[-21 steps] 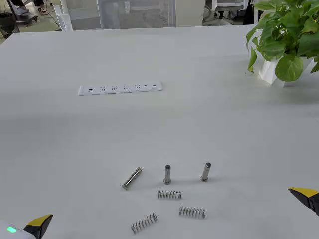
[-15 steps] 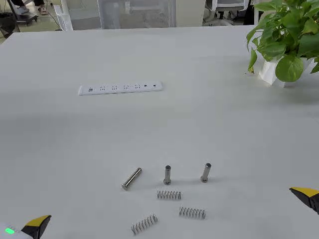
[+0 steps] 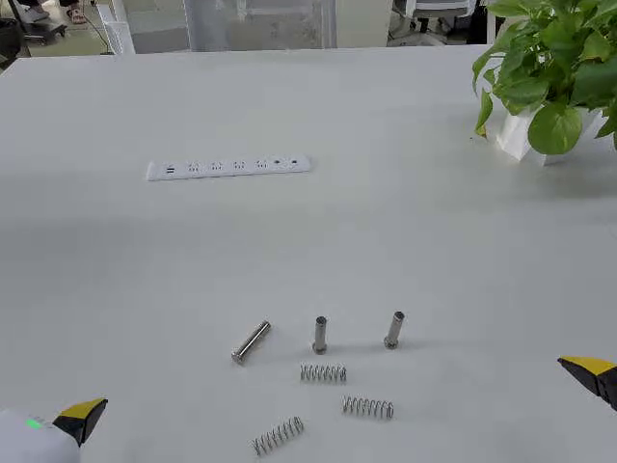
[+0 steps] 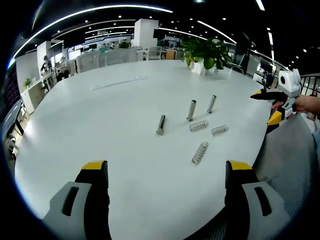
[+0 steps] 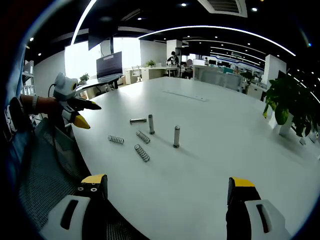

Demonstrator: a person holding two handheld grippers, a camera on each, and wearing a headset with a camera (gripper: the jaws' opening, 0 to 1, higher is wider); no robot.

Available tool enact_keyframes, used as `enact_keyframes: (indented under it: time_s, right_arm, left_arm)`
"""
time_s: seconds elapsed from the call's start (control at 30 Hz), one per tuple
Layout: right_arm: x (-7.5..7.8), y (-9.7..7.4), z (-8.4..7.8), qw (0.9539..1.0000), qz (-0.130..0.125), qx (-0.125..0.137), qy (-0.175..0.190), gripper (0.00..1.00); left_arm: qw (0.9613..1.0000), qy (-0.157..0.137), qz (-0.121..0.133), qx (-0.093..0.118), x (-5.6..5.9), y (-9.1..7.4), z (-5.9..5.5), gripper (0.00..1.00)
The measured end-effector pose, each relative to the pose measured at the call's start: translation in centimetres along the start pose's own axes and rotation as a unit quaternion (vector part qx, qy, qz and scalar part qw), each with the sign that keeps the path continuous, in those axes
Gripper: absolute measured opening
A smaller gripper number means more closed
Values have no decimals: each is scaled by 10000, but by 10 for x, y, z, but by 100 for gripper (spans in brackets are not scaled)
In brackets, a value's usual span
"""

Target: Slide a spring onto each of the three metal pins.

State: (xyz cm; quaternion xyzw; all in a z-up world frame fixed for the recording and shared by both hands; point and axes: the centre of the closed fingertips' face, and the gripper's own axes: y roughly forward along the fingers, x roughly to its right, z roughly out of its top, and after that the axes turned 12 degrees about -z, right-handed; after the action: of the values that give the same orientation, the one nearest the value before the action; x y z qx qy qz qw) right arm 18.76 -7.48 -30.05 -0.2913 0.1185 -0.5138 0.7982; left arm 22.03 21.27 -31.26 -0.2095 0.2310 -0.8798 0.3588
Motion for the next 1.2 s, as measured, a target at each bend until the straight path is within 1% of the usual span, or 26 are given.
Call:
enact_keyframes:
  time_s: [0.07, 0.23, 0.33, 0.4, 0.53, 0.63, 0.87, 0.97, 1.13, 1.2]
  right_arm:
    - [-1, 0, -1, 10000, 26, -18, 2, 99]
    - [0, 0, -1, 10000, 2, -21, 14, 99]
    - [0, 1, -1, 10000, 18, -10, 38, 99]
    - [0, 1, 0, 10000, 27, -1, 37, 99]
    - [-1, 2, -1, 10000, 28, -9, 23, 99]
    - [-1, 3, 0, 10000, 37, 8, 27, 99]
    - [1, 2, 2, 10000, 40, 35, 12, 99]
    - [1, 1, 1, 10000, 53, 32, 23, 99]
    - [1, 0, -1, 10000, 59, 19, 22, 99]
    - [1, 0, -1, 10000, 57, 16, 31, 99]
  left_arm:
    - [10000, 10, -3, 5, 1, 0, 1, 97]
    - [10000, 26, -16, -44, -1, 1, -2, 95]
    - [9999, 93, -48, -74, -2, 2, -1, 93]
    - [9999, 139, -73, -67, -4, 3, 3, 91]
    - [9996, 228, -104, -123, -8, 5, 7, 91]
    - [9990, 356, -165, -189, -11, 8, 12, 90]
    - [9976, 535, -300, -324, -17, 15, 22, 88]
    - [9958, 666, -417, -467, -18, 19, 27, 84]
    - [9941, 792, -502, -548, -22, 25, 38, 80]
    - [9938, 773, -564, -573, -23, 27, 40, 75]
